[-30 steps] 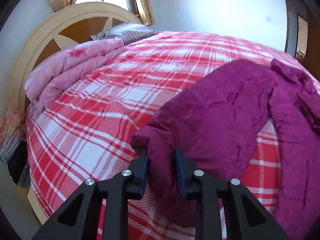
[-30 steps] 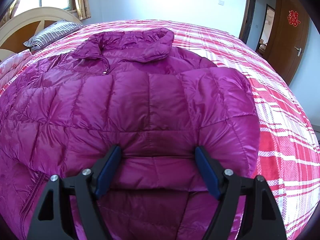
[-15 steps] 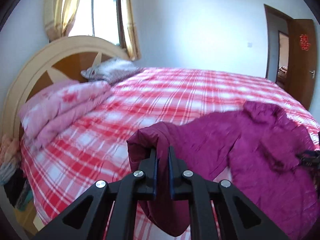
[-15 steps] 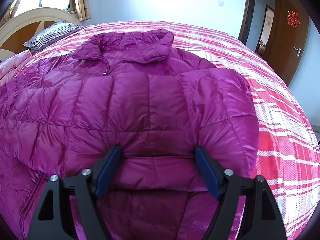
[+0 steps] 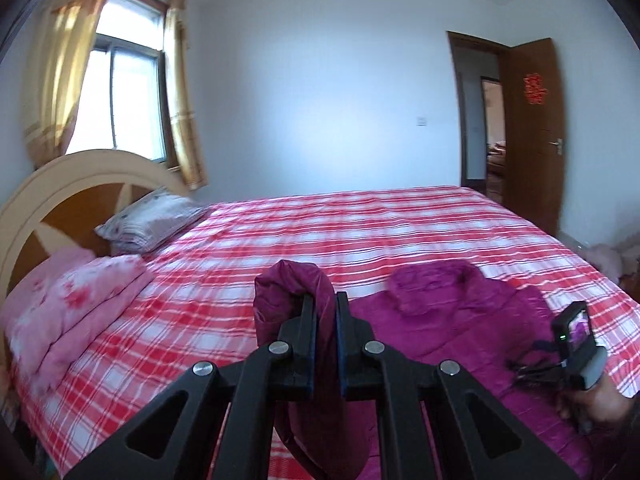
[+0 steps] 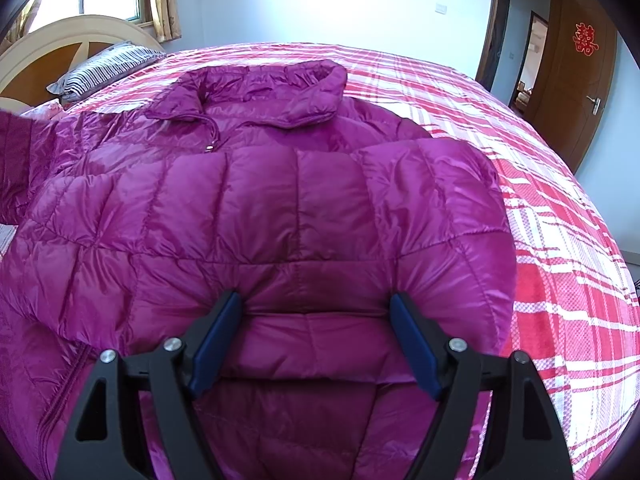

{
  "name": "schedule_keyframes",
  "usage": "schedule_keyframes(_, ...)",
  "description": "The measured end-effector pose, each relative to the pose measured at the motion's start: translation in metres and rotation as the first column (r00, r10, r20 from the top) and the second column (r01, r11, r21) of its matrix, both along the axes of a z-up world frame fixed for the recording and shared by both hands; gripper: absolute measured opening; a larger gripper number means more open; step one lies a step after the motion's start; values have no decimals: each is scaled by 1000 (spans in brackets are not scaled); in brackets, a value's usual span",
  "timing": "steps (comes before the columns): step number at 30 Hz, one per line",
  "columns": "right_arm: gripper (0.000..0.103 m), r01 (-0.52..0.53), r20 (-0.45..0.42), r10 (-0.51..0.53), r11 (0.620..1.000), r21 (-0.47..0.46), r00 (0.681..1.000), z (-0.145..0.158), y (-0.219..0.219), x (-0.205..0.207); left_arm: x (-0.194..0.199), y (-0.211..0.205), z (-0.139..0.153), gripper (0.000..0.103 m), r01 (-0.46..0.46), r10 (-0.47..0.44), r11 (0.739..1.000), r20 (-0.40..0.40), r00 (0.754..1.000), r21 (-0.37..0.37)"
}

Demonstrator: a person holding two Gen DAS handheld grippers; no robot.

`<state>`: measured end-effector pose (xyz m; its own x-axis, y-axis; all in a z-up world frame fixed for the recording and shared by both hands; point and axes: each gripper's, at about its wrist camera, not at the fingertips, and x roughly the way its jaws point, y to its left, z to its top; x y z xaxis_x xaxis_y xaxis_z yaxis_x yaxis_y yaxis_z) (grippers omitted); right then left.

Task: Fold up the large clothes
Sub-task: 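Lift the other sleeve with the left gripper and fold it across the jacket body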

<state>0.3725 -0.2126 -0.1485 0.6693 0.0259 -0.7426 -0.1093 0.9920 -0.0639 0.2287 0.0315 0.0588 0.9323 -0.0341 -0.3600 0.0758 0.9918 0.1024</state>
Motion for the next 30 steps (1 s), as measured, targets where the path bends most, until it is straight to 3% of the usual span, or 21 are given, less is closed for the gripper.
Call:
schedule_keyframes(6,80,-1,2,1,1000,1,1000,0,0,0,9,-62,-7,7,129,-128,991,-26,991,36)
schedule_keyframes(14,81,-1,7,1,1000,11,1000,1,-1,0,33,-143,-57,7,261,-254,965,-137,957,35)
schedule_keyframes(22,82,1,15,-2,999,34,1000,1,-3,-2,60,-195,-124,8,292,-275,956,-246,930,38)
schedule_keyframes(26,82,1,18,-2,999,36,1000,1,-3,-3,69,-208,-137,8,272,-249,961,-278,928,46)
schedule_keyframes(30,83,1,20,-2,999,46,1000,1,-4,-2,66,-218,-128,8,271,-243,960,-273,931,67)
